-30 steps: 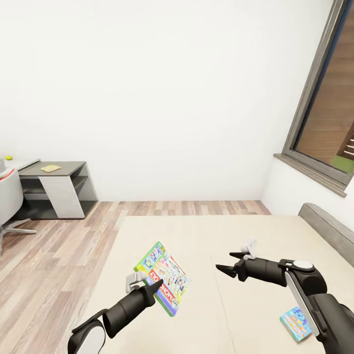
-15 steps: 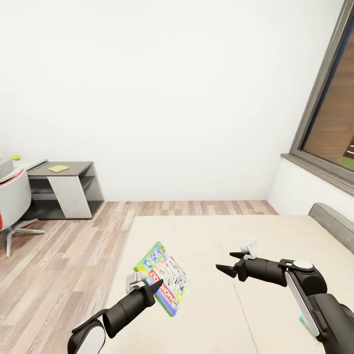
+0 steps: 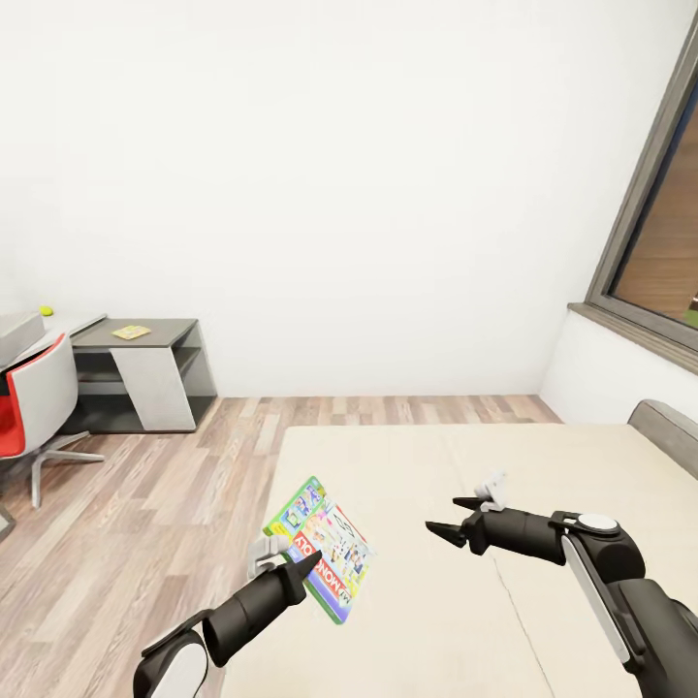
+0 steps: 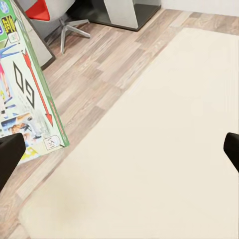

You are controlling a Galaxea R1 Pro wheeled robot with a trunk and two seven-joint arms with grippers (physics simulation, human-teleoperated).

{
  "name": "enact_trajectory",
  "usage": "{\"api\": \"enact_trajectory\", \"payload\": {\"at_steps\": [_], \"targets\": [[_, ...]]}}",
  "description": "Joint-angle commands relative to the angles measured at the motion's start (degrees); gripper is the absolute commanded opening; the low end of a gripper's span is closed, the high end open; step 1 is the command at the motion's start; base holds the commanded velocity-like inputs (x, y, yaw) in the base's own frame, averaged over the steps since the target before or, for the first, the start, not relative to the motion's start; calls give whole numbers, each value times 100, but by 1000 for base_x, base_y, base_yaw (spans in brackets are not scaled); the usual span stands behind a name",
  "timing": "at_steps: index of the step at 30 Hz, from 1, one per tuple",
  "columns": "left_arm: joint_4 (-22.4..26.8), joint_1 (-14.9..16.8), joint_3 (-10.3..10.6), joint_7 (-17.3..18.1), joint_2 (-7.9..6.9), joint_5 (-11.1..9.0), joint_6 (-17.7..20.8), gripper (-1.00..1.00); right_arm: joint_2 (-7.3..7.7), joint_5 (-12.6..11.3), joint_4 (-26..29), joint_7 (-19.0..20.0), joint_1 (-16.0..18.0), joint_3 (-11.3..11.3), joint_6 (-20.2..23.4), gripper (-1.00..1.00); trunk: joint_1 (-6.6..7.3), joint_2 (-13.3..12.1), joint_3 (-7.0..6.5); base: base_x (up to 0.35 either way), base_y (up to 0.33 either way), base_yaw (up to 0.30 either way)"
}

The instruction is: Put all the toys in the child's room - the three board games (two on the bed and one on the table), the two jigsaw puzzles on the table, and the tennis ball on the table - inside the toy box on the table in the child's room.

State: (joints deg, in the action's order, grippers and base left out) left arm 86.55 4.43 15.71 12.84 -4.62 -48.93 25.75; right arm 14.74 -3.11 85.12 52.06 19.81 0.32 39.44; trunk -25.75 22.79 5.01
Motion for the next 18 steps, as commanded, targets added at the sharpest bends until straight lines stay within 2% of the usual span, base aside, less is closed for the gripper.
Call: {"api": "enact_trajectory", "payload": {"at_steps": [1,18], "targets": [[2,6,2,-1,-3,-55,26,-100,3,-32,4,-5,6,3,46,100,-4,13,13,0,295,0],[3,6,2,-1,-3,-55,26,-100,33,-58,-6,0,4,-25,46,100,-4,13,13,0,295,0]]}}
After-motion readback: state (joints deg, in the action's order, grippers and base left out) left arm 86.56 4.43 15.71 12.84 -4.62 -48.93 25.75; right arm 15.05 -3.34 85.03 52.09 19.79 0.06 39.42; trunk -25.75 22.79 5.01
